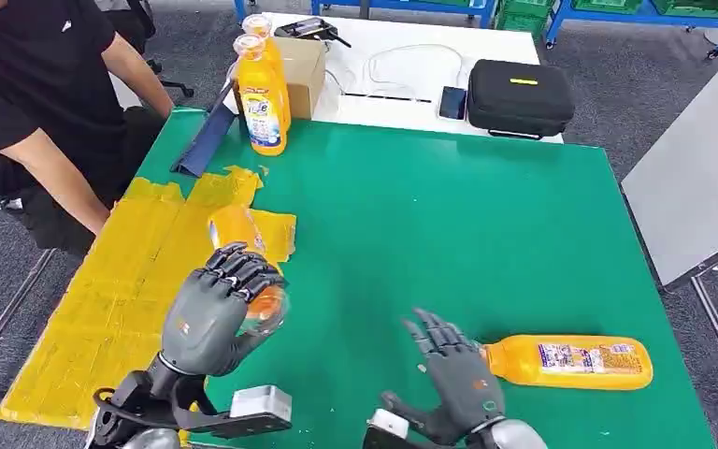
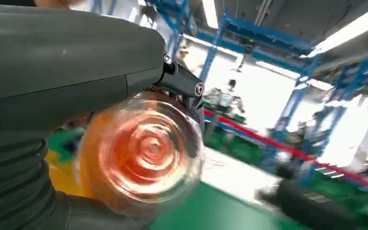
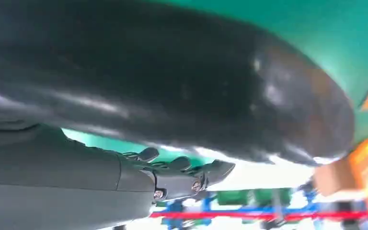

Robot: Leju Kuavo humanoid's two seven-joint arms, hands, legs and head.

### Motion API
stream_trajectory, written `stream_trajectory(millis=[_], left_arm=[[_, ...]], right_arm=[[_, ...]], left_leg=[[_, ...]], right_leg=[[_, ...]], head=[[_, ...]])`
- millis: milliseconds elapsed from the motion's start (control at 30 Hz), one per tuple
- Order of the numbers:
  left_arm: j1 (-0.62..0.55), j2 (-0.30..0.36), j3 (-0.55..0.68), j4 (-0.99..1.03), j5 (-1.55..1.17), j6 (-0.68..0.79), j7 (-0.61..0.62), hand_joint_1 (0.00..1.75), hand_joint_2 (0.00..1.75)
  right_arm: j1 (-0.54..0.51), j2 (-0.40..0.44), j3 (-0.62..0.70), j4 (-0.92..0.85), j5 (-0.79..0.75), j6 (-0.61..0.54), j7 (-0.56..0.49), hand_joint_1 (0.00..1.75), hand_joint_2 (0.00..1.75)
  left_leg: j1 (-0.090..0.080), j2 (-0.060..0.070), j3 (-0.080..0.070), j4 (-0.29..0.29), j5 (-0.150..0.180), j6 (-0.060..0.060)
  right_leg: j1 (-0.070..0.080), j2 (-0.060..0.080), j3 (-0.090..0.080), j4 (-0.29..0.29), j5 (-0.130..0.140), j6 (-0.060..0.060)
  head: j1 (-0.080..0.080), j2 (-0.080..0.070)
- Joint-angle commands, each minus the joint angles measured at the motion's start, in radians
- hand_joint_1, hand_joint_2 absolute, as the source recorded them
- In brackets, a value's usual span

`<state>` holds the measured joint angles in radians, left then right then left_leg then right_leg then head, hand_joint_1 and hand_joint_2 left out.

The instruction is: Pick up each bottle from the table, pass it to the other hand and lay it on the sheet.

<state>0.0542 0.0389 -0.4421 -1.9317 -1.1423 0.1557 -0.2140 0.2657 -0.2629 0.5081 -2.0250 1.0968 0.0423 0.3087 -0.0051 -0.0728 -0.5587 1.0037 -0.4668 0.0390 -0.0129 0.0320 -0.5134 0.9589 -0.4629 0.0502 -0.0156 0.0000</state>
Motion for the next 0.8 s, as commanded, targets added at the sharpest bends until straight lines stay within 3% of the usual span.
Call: stream_trajectory(millis=[33,133,267,333,600,800], left_arm=[[0.04,0.071,0.035,0.285,-0.11,0.055,0.041,1.75,1.75],[0.057,0.098,0.027,0.325,-0.143,0.058,0.063,1.75,1.75],[0.052,0.099,0.021,0.321,-0.149,0.067,0.064,1.75,1.75],[0.031,0.111,-0.002,0.295,-0.207,-0.02,0.114,1.75,1.75],[0.016,0.137,-0.028,0.327,-0.252,-0.055,0.153,1.75,1.75],[0.036,0.16,-0.028,0.367,-0.239,-0.013,0.149,1.75,1.75]], right_arm=[[0.255,-0.169,-0.151,-0.27,-0.042,-0.229,0.031,0.0,1.75],[0.326,-0.185,-0.199,-0.262,-0.074,-0.273,-0.003,0.0,1.75],[0.316,-0.173,-0.197,-0.253,-0.068,-0.306,-0.025,0.0,1.75],[0.29,-0.17,-0.195,-0.283,-0.076,-0.239,0.002,0.0,1.75],[0.294,-0.163,-0.198,-0.27,-0.076,-0.225,-0.02,0.0,1.75],[0.33,-0.18,-0.196,-0.245,-0.072,-0.273,-0.038,0.0,1.75]], left_leg=[[-0.001,0.002,0.004,-0.002,-0.001,-0.002],[-0.001,0.003,0.001,-0.001,-0.001,-0.002],[-0.001,0.003,0.001,-0.002,0.0,-0.002],[0.0,0.006,0.0,-0.001,0.0,-0.002],[0.0,0.006,0.001,-0.002,0.002,-0.003],[0.0,0.005,0.003,-0.003,0.003,-0.002]], right_leg=[[0.0,-0.005,0.005,-0.002,-0.002,-0.001],[0.0,-0.004,0.001,0.0,-0.001,-0.001],[0.0,-0.003,0.001,-0.002,-0.001,-0.002],[0.0,-0.002,-0.001,-0.001,0.0,-0.002],[0.002,-0.002,-0.011,-0.001,0.002,-0.003],[0.001,-0.002,0.002,-0.001,0.002,-0.003]], head=[[0.0,0.0],[0.0,0.0],[0.0,0.0],[0.0,0.0],[0.0,0.0],[0.0,0.0]])
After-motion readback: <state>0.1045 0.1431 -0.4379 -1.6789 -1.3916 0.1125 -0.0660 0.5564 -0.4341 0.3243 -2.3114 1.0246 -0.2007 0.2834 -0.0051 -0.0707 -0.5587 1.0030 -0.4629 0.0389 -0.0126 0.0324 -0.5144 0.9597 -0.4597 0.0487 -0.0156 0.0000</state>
